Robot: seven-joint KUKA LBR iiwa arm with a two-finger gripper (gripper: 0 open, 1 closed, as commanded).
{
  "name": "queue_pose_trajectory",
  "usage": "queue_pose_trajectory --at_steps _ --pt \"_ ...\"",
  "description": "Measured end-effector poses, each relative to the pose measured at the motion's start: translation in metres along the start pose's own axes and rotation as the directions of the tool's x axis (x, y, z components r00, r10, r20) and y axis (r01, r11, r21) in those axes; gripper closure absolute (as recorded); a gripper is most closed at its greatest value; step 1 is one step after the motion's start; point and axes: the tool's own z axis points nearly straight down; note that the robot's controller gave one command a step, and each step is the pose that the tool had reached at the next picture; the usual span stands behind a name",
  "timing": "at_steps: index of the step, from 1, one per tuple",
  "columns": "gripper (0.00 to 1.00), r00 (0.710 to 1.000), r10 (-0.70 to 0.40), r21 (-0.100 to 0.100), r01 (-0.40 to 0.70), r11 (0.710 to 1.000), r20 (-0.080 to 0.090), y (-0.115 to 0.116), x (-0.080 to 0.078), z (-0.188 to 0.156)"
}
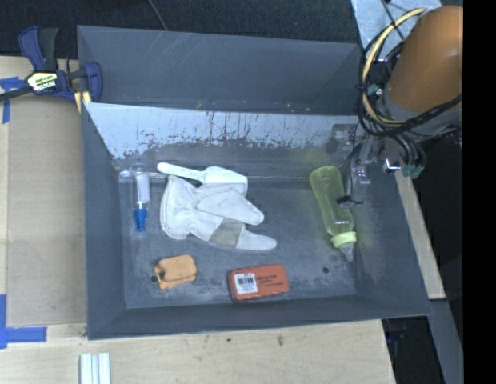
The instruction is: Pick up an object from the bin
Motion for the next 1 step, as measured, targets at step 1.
queue_pose_trajectory --at_steps 1 --pt "0.0 1.0 -0.002 0.001 0.002 1.0 0.009 0.0004 -0.0015 -0.0052"
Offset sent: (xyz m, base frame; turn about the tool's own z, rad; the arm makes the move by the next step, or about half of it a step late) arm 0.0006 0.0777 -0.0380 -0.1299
